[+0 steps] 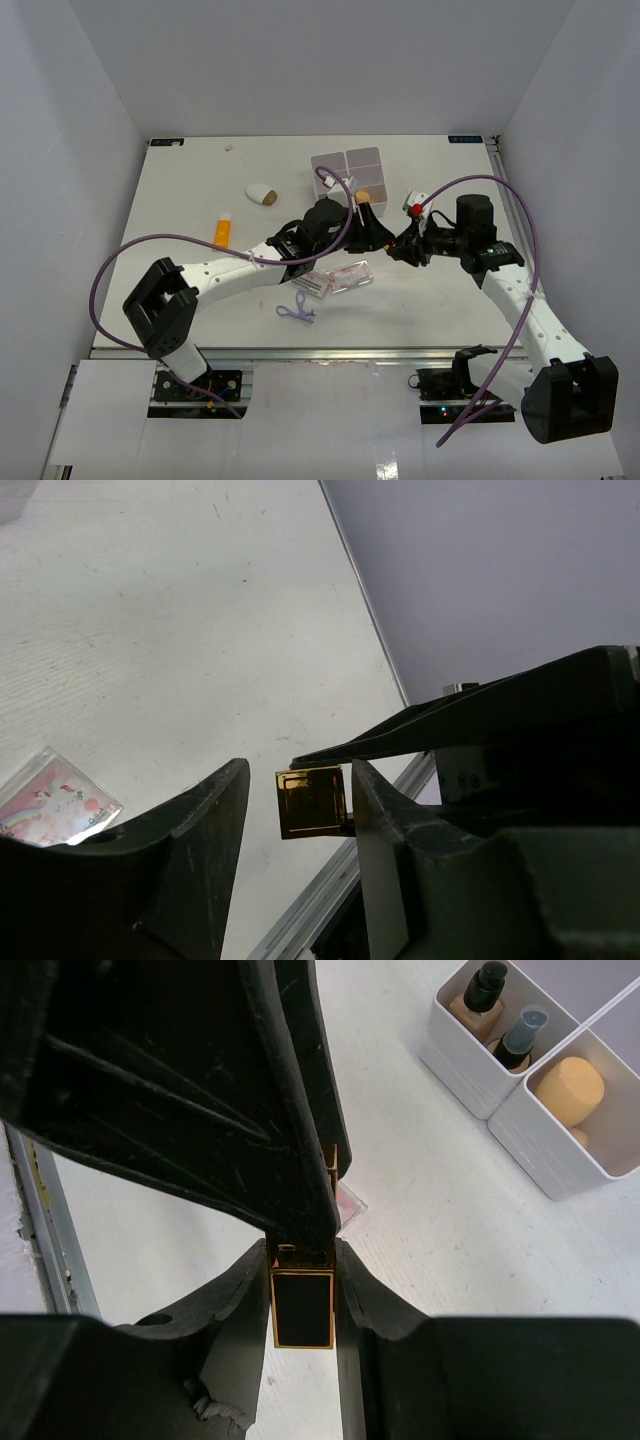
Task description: Organize the makeup
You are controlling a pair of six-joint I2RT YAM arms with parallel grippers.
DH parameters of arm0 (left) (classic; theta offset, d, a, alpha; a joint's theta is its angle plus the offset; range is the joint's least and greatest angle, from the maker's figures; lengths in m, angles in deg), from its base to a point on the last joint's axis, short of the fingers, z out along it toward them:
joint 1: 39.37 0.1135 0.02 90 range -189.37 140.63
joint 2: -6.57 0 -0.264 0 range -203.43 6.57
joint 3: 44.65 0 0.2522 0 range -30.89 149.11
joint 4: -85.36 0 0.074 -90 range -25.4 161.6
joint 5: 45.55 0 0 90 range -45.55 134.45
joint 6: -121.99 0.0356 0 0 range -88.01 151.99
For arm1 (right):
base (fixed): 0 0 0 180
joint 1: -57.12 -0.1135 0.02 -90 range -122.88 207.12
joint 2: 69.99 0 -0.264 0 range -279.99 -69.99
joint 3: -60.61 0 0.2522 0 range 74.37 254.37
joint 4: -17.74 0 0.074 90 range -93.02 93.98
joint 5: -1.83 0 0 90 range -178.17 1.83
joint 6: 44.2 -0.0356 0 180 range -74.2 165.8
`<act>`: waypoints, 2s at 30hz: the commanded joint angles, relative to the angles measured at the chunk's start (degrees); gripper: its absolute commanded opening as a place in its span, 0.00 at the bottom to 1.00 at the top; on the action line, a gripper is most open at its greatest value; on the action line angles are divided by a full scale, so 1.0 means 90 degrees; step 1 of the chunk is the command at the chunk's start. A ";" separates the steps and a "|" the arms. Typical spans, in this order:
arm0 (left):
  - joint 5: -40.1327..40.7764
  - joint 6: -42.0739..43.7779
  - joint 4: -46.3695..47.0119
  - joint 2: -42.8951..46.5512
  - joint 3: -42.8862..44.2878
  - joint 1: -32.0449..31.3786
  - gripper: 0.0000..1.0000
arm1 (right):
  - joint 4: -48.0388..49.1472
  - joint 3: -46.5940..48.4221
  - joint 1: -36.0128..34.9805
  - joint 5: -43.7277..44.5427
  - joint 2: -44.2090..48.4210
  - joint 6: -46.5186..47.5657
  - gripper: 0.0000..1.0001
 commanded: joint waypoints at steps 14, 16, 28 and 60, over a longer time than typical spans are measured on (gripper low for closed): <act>-0.0187 0.0105 -0.0086 -0.0014 0.0364 -0.0028 0.16 | 0.0315 -0.0076 -0.0017 0.0113 0.0169 -0.0098 0.37; -0.0187 0.0127 -0.0100 -0.0014 0.0342 -0.0028 0.08 | 0.0315 -0.0069 -0.0017 0.0169 0.0191 -0.0084 0.46; 0.0448 0.0929 -0.0897 0.0130 0.0430 0.0254 0.01 | -0.0085 0.0009 0.0003 0.0375 0.0325 0.0404 0.77; 0.2664 0.3345 -0.2868 -0.2666 0.4815 0.1690 0.01 | -0.0232 -0.0037 0.0373 0.0188 0.0559 0.0614 0.76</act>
